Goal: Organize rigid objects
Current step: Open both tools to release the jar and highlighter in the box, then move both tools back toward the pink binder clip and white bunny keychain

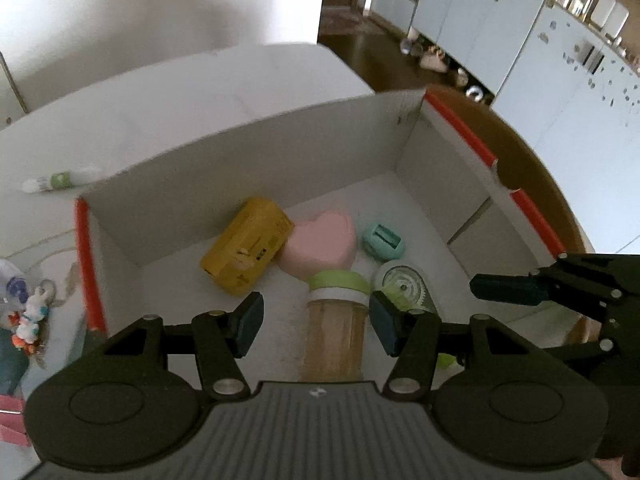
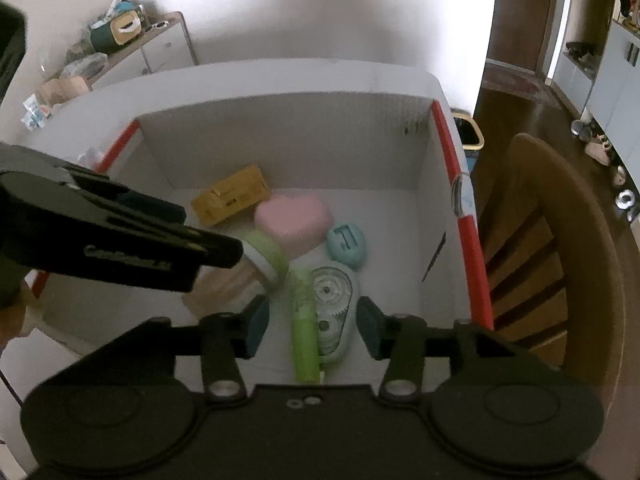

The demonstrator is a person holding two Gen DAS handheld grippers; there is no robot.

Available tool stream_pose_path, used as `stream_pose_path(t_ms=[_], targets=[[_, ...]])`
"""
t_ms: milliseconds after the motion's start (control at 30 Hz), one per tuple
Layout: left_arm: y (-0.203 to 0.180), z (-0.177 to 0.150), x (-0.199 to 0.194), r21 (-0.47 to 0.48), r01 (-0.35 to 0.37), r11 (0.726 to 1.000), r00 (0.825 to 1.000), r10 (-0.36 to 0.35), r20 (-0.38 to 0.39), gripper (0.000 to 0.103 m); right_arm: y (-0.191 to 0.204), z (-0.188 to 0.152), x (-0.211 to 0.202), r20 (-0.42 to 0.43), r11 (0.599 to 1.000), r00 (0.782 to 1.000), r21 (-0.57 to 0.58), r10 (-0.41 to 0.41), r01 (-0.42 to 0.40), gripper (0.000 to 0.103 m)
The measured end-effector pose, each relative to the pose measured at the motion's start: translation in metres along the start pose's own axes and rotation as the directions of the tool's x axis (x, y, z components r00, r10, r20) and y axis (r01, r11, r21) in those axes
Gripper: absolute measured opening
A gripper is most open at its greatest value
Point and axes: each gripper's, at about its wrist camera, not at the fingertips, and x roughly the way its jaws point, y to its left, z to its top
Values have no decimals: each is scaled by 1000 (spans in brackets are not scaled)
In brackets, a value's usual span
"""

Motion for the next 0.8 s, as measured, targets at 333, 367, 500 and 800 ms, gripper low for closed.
stream_pose_path(t_ms=[333, 367, 500, 800], targets=[[11, -12, -46, -24, 4, 1000, 994, -1, 105, 62, 9, -1, -27, 51, 999, 998, -13, 34, -34, 63], [13, -15, -53, -26, 1, 1000, 993, 2, 121, 65, 10, -1, -29, 58, 999, 998, -11, 37, -37, 64], [18, -25, -74, -26, -9, 1000, 986, 13, 164, 66, 13, -1, -42, 92, 999, 995, -1, 49, -49, 70], [32, -48, -110, -62, -26, 998, 973, 40, 229, 73, 25, -1, -61, 144, 997, 987, -2, 77, -77, 79]])
